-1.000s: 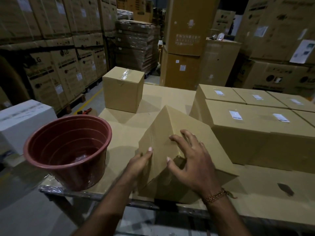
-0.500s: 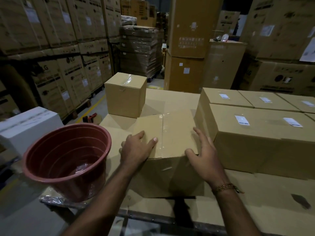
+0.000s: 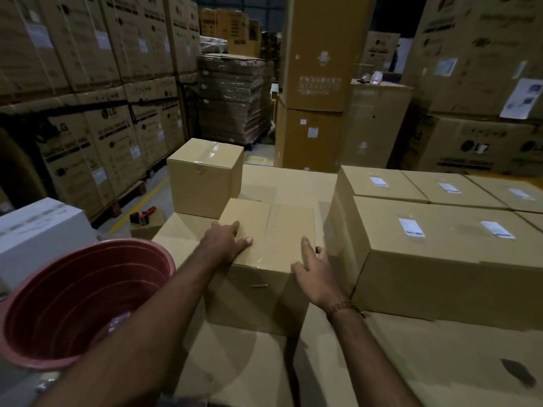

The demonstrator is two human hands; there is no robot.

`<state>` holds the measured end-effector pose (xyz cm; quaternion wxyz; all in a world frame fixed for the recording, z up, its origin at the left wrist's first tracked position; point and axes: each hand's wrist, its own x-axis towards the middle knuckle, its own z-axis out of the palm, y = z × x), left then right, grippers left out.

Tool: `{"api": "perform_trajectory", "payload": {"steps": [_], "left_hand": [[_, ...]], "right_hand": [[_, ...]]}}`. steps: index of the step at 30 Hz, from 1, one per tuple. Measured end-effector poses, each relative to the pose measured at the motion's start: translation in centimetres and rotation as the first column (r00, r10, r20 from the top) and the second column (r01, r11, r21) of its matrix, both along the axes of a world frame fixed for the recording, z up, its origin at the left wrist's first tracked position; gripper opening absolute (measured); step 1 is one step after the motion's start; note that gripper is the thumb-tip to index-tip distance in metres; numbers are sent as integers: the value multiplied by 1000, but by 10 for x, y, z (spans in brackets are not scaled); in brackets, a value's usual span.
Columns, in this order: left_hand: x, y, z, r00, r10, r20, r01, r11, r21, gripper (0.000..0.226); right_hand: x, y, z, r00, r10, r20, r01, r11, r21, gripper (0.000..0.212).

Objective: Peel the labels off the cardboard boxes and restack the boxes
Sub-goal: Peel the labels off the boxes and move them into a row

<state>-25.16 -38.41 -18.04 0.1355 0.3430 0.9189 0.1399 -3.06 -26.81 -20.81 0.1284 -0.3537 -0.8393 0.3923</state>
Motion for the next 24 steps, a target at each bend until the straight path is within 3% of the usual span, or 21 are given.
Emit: {"api": "perform_trajectory", "payload": {"steps": [11, 19, 24], "left_hand": [[-114, 2, 7, 990, -57, -130, 40, 991, -130, 63], [-214, -34, 22, 964, -106, -242, 48, 970, -236, 16], [-249, -52, 23, 949, -150, -278, 80, 965, -248, 21]], "right_hand": [[-107, 11, 5, 996, 83, 19, -81, 993, -82, 68], [-202, 5, 3, 991, 134, 24, -132, 988, -75, 70], [-251, -2, 2, 988, 155, 14, -153, 985, -81, 71]]}}
